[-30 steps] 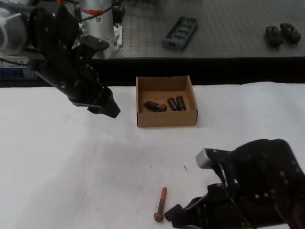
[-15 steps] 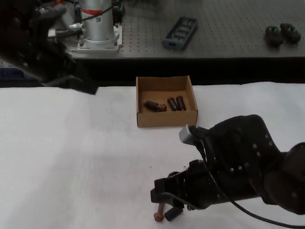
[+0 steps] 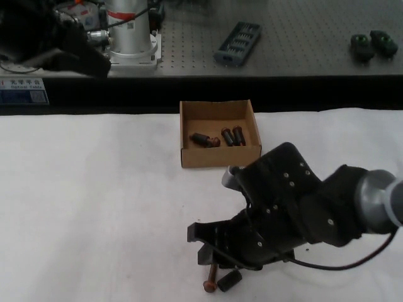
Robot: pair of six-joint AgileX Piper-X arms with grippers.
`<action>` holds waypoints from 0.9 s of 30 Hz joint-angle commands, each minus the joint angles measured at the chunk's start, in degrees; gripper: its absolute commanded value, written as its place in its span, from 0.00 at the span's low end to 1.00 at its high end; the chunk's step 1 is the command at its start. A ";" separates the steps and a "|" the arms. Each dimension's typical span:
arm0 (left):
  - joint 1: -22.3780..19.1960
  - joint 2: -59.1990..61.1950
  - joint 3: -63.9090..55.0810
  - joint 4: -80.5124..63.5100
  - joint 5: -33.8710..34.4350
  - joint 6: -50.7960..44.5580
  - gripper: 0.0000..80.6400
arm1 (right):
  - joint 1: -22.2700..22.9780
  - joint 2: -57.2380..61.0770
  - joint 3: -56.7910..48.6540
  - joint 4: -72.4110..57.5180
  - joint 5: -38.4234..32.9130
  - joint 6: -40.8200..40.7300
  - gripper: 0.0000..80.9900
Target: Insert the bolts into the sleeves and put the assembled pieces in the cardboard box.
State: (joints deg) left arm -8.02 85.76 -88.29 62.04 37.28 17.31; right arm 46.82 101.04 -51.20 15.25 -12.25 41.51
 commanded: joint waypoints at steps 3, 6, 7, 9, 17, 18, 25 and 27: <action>0.25 -5.47 -0.23 0.62 -1.01 -0.67 0.25 | -0.34 1.93 -2.47 3.15 2.41 0.05 0.37; 0.25 -8.06 -0.23 1.39 -1.01 -0.67 0.25 | -0.34 3.35 -3.30 5.21 2.90 0.05 0.37; 0.25 -8.88 -0.23 1.76 -1.01 -0.88 0.25 | -0.34 3.80 -3.47 6.08 2.90 -0.06 0.35; 0.25 -10.24 -0.23 2.51 -1.01 -1.12 0.25 | -0.34 4.27 -3.76 8.22 2.90 -0.43 0.28; 0.25 -13.55 -0.23 4.25 -1.01 -1.10 0.25 | -0.34 3.98 -4.43 14.89 2.54 -7.50 0.11; 0.25 -13.62 -0.23 4.25 -1.01 -1.10 0.25 | -0.34 3.98 -4.61 16.13 2.84 -9.30 0.11; 0.25 -13.62 -0.23 4.25 -1.01 -1.10 0.25 | -0.34 3.98 -5.57 22.94 7.19 -24.30 0.11; 0.25 -13.62 -0.23 4.25 -1.01 -1.10 0.25 | -0.34 3.98 -6.75 25.93 9.91 -30.31 0.11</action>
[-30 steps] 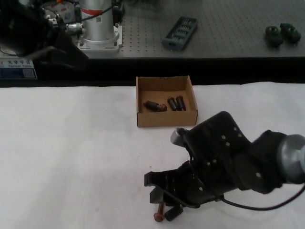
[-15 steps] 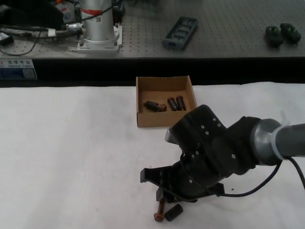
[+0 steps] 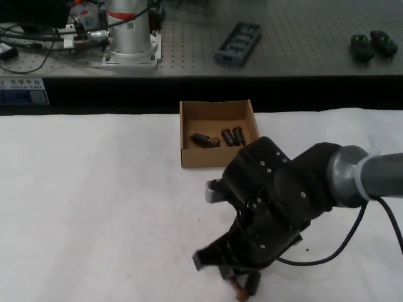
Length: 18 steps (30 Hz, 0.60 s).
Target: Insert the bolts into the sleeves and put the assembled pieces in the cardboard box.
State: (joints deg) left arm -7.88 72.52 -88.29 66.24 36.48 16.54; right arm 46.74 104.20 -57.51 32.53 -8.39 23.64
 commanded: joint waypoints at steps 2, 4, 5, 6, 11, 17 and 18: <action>0.12 -0.38 -0.23 0.05 -0.20 -0.33 0.25 | -0.26 0.81 -1.51 10.28 7.54 -18.22 0.11; 0.12 -0.35 -0.23 0.15 -0.20 -0.04 0.25 | -0.26 0.81 -2.51 10.97 7.85 -24.12 0.11; 0.12 -0.35 -0.23 0.13 -0.20 0.10 0.25 | -0.07 0.81 -2.97 11.15 7.85 -26.67 0.11; 0.12 -0.35 -0.23 0.15 -0.20 0.11 0.25 | 0.04 0.81 -3.24 11.14 7.85 -29.10 0.11; 0.12 -0.35 -0.23 0.15 -0.20 0.11 0.25 | 1.12 0.81 -4.07 10.78 5.49 -35.06 0.11; 0.12 -0.35 -0.23 0.15 -0.20 0.53 0.25 | 5.04 0.81 -4.07 11.25 0.43 -42.36 0.11; 0.12 -0.35 -0.23 0.15 -0.20 0.53 0.25 | 6.00 0.81 -4.07 11.34 -0.07 -43.61 0.11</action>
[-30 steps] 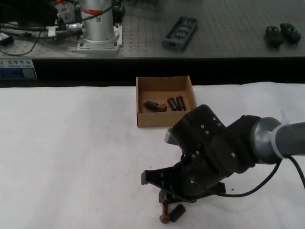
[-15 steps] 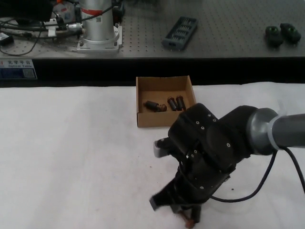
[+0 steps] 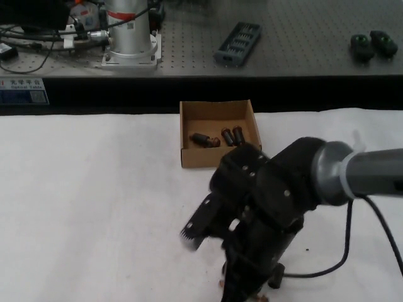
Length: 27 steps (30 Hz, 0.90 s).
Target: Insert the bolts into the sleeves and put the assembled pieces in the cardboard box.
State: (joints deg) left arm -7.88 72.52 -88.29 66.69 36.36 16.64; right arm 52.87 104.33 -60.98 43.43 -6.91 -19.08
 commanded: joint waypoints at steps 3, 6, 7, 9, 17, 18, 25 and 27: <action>0.12 -0.35 -0.23 -0.30 -0.09 0.42 0.25 | 2.53 0.52 -0.60 0.56 -1.78 -3.86 0.11; 0.12 -0.35 -0.23 -0.30 -0.09 0.42 0.25 | 4.66 0.31 -0.60 0.56 -1.78 -6.18 0.11; 0.12 -0.35 -0.23 -0.30 -0.09 0.42 0.25 | 5.12 0.19 -0.64 0.56 -1.78 -6.91 0.11; 0.12 -0.35 -0.23 -0.30 -0.09 0.42 0.25 | 5.68 0.19 -0.64 0.56 -2.10 -8.96 0.11; 0.12 -0.35 -0.23 -0.30 -0.09 0.42 0.25 | 5.93 0.02 -0.64 -1.01 -3.03 -19.72 0.27; 0.12 -0.35 -0.23 -0.30 -0.09 0.42 0.25 | 5.93 0.02 -0.64 -1.47 -3.05 -19.57 0.33; 0.12 -0.35 -0.23 -0.30 0.03 3.99 0.25 | 5.79 -4.07 -2.24 -2.35 -0.14 -15.07 0.36; 0.12 -0.35 -0.23 -0.30 0.03 5.09 0.25 | 5.49 -6.94 -2.95 -2.51 -0.01 -14.06 0.33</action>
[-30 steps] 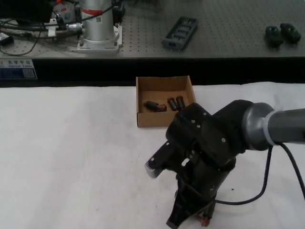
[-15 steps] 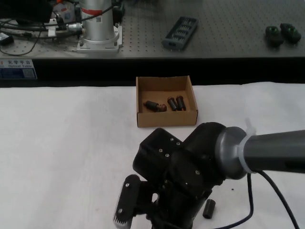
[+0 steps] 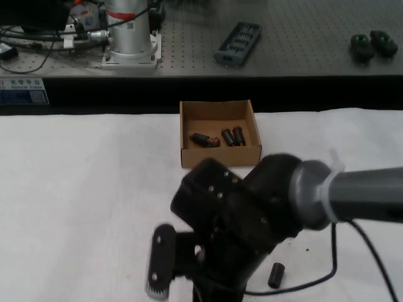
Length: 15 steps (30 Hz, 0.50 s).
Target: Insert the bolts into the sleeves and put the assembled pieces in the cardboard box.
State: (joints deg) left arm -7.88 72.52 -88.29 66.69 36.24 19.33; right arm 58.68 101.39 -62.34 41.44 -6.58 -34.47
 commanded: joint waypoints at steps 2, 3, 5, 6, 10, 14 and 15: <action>0.12 -0.35 -0.23 -0.20 1.10 3.62 0.25 | -1.26 -7.77 -2.02 -0.59 0.18 4.12 0.32; 0.12 -0.35 -0.23 0.05 1.68 4.32 0.25 | -1.76 -9.36 -2.00 -0.59 1.08 5.89 0.32; -0.36 0.14 -0.23 0.71 2.24 6.29 0.25 | -3.68 -13.16 -2.00 0.81 2.96 9.18 0.32; -0.82 0.54 -0.09 1.01 2.22 7.10 0.25 | -4.94 -15.01 -2.00 1.74 3.59 11.16 0.32; -4.40 2.94 3.26 0.82 1.96 8.23 0.28 | -10.66 -20.81 -1.85 5.79 3.50 24.72 0.32; -11.23 5.92 9.75 -1.48 -4.26 9.22 0.36 | -14.70 -25.16 -1.85 8.63 3.18 29.81 0.32; -13.42 6.72 11.45 -2.29 -6.83 10.28 0.37 | -15.37 -26.13 -1.85 8.90 3.18 29.78 0.32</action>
State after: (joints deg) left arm -17.85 77.80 -79.36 65.86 35.31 27.08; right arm 42.84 74.93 -63.88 50.12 -3.13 -5.09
